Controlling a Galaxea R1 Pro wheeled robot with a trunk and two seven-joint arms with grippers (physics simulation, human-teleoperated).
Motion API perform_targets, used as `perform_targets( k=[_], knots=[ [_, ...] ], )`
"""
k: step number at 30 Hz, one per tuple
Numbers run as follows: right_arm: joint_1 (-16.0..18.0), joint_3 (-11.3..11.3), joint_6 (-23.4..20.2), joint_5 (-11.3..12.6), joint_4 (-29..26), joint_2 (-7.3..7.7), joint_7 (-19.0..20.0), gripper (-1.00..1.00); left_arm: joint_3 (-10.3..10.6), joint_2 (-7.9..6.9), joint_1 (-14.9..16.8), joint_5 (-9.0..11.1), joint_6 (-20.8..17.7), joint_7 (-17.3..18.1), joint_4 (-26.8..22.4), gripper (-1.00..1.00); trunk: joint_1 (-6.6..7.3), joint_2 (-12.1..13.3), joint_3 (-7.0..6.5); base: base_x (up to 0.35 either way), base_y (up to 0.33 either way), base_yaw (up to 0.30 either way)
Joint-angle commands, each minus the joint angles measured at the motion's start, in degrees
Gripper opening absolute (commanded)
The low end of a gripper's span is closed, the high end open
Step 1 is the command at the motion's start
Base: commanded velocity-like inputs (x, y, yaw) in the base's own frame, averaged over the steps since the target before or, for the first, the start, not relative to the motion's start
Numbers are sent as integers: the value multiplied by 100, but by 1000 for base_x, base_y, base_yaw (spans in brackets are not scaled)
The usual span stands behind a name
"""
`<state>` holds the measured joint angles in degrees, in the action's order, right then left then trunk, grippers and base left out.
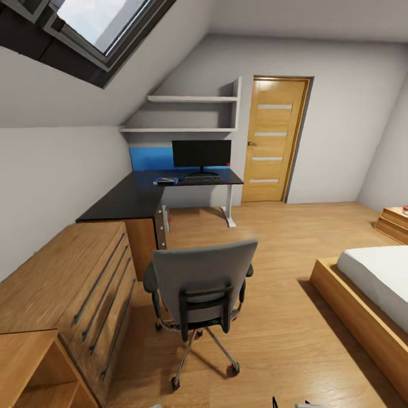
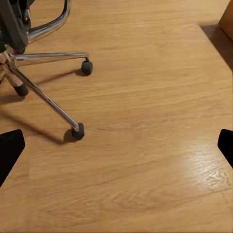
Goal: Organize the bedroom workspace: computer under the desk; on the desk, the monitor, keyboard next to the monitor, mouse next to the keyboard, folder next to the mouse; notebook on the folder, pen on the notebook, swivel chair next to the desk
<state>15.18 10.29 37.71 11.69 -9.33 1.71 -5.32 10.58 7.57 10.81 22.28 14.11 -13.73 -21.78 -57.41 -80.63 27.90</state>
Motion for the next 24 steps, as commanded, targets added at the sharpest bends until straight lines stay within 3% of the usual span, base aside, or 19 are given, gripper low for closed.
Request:
perform_targets(
  k=[1,13,24],
  knots=[
    [3,52,19,30,0,8,-31,100,52,0,3,38,22,-42,31,100,-22,-45,26,0,0,90],
    [3,92,27,1,2,-3,-30,100,45,0,5,40,23,-57,60,100,-286,-526,243,0,0,20],
    [3,79,42,30,1,-13,-39,100,42,7,7,35,25,-59,66,100,-528,-967,404,0,0,213]
  ],
)
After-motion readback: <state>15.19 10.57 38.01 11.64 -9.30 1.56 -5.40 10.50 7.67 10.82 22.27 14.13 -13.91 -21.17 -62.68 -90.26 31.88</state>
